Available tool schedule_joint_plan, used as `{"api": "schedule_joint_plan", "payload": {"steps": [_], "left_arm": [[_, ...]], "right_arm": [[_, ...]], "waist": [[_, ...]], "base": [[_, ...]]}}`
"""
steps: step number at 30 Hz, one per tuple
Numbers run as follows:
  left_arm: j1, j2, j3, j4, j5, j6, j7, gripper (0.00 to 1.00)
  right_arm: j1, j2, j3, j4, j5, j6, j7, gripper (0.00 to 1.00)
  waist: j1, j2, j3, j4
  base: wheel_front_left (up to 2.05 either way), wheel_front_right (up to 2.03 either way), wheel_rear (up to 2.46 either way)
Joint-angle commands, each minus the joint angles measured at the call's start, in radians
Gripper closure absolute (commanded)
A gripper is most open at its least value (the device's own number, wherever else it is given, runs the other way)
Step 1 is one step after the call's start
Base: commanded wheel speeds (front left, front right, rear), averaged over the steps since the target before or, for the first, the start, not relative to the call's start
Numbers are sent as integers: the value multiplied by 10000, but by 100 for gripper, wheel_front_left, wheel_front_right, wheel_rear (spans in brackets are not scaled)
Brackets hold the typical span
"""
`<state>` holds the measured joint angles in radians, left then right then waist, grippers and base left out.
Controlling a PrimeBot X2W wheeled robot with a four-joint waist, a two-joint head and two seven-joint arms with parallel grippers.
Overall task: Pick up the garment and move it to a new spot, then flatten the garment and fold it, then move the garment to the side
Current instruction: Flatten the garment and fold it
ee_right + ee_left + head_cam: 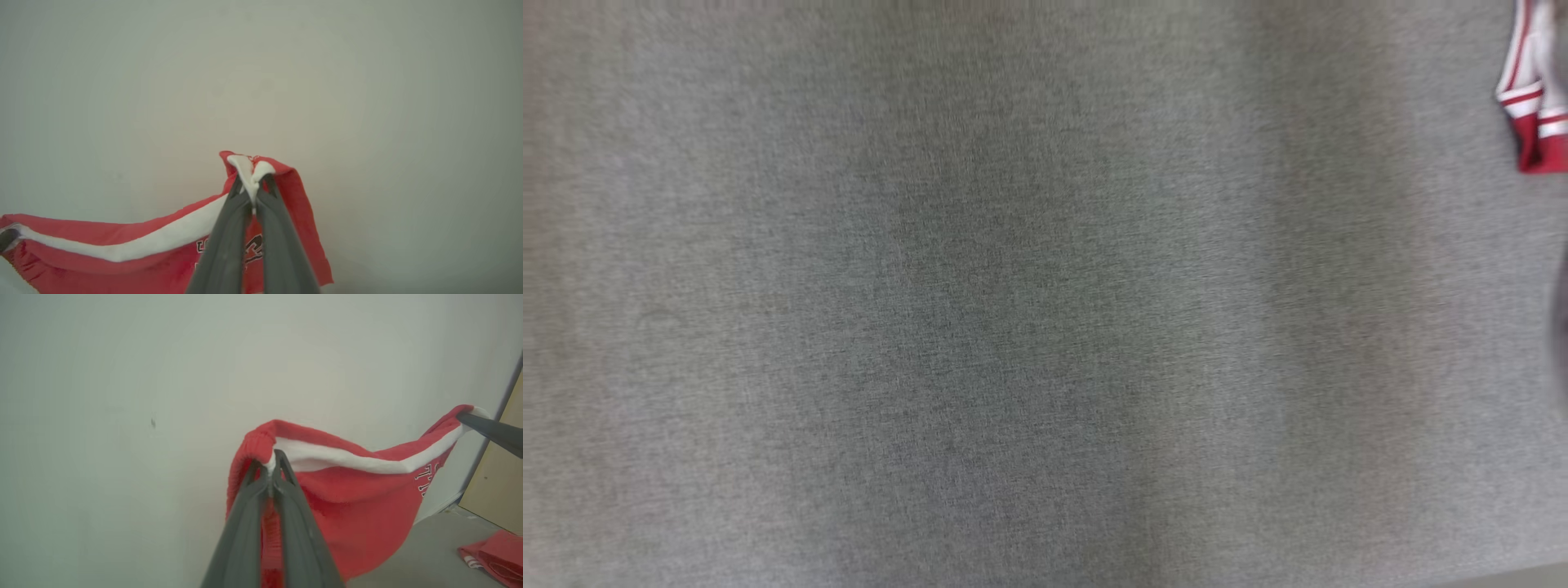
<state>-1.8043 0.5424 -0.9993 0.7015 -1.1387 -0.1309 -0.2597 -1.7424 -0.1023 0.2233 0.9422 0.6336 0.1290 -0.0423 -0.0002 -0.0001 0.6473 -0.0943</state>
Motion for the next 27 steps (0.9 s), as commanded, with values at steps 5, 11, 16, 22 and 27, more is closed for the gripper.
{"api": "schedule_joint_plan", "payload": {"steps": [5,11,16,22,27], "left_arm": [[2699,494,1290,-1660,297,91,-53,100],[5886,519,2747,-3604,1107,841,-45,100],[9031,265,3676,-5340,2025,1458,-45,100],[12069,-90,4050,-6475,2963,1740,-46,100],[13966,-375,3931,-6801,3692,1647,-47,100]], "right_arm": [[2734,-438,676,-1467,966,27,1,100],[5594,-856,935,-3089,1691,27,88,100],[8394,-1211,723,-4665,2037,27,67,100],[11569,-1276,-155,-6146,2196,27,283,100],[13928,-1192,-899,-7253,1920,25,567,100]], "waist": [[2,1,-1099,38],[2,1,-1820,111],[2,1,-2417,236],[2,1,-3069,401],[2,1,-3588,500]], "base": [[0,0,0],[0,0,0],[0,0,0],[0,0,0],[0,0,0]]}}
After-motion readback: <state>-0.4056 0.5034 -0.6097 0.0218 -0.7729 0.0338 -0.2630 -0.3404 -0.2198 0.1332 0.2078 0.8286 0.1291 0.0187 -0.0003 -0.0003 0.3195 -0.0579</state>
